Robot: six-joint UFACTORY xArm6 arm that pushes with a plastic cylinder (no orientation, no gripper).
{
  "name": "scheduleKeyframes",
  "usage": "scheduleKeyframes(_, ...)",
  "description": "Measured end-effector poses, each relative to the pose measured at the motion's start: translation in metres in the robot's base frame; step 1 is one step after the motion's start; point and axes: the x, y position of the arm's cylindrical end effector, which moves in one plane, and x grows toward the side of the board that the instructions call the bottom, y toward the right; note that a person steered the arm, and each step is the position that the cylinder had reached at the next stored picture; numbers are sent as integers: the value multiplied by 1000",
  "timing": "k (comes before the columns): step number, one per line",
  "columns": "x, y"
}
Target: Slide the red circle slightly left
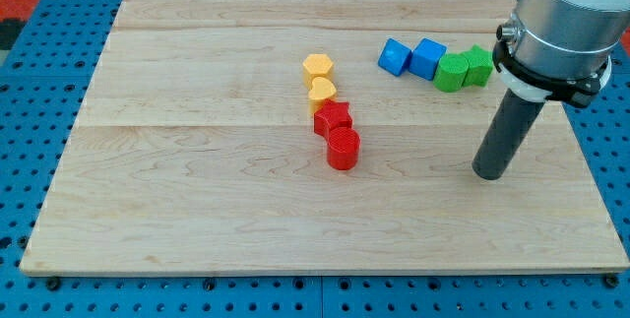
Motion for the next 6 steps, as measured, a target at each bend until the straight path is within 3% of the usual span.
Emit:
scheduleKeyframes(3,9,-92)
scheduleKeyframes(5,9,-98)
scheduleKeyframes(6,-12,-98)
